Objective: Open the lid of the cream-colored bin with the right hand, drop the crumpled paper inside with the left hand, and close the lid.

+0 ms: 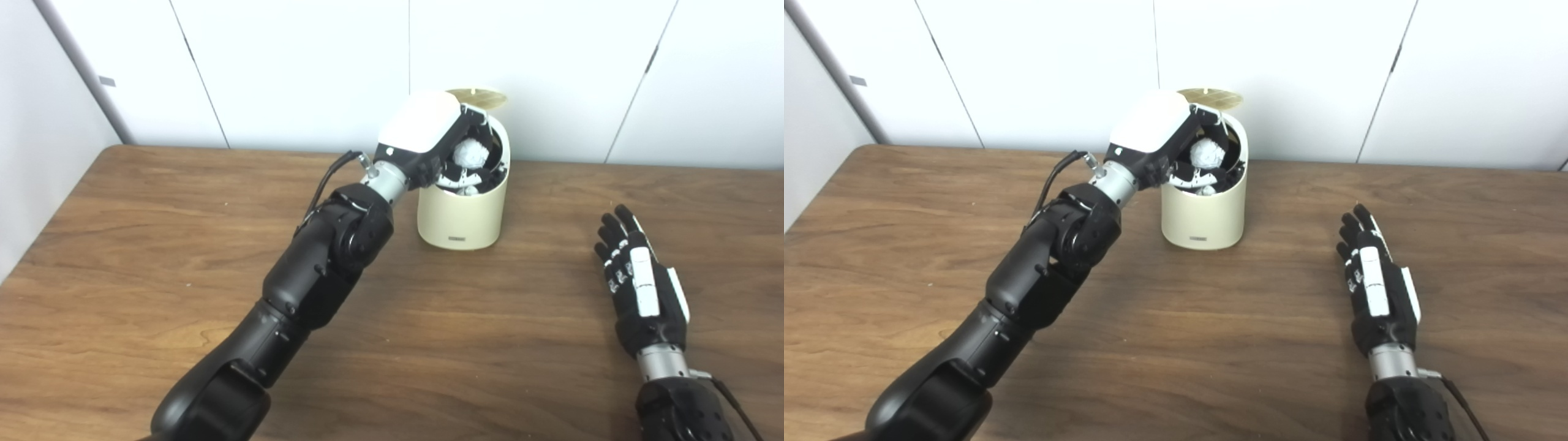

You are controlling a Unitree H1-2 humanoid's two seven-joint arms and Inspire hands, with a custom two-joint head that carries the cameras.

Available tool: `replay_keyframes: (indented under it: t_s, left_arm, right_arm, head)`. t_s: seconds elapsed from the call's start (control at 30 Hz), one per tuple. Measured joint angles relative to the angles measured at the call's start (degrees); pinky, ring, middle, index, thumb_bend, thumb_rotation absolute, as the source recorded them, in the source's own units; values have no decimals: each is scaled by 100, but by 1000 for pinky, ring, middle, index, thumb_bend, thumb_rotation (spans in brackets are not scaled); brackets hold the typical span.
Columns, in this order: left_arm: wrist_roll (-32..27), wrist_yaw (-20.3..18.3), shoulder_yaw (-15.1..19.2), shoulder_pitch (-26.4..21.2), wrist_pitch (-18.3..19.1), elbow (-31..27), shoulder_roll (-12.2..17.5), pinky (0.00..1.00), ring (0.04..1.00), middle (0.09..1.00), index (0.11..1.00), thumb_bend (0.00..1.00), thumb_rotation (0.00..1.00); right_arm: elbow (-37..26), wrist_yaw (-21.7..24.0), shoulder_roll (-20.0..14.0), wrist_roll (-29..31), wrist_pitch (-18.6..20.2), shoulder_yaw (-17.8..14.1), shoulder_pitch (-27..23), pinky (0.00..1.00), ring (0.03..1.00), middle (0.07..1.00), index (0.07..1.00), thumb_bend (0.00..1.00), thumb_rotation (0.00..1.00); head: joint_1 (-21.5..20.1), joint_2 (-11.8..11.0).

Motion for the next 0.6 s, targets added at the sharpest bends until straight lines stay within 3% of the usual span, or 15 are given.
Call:
replay_keyframes:
  t_s: [0.23, 0.47, 0.6]
  left_arm:
    - [204, 108, -91, -34, -105, 22, 52, 292, 447, 583, 452, 463, 0]
    - [398, 245, -146, -70, -175, 103, 63, 333, 439, 548, 490, 472, 0]
    - [521, 254, -175, -82, -101, 103, 63, 361, 489, 563, 465, 472, 0]
  right_arm:
    - [-41, 2, -7, 4, 38, 1, 20, 978, 964, 940, 923, 551, 797]
    - [-60, 35, -39, 20, 76, 1, 26, 968, 952, 926, 917, 553, 798]
    - [-105, 35, -39, 12, 161, 11, 32, 961, 950, 922, 914, 553, 816]
  head:
    - [35, 17]
    - [62, 18]
    - [70, 18]
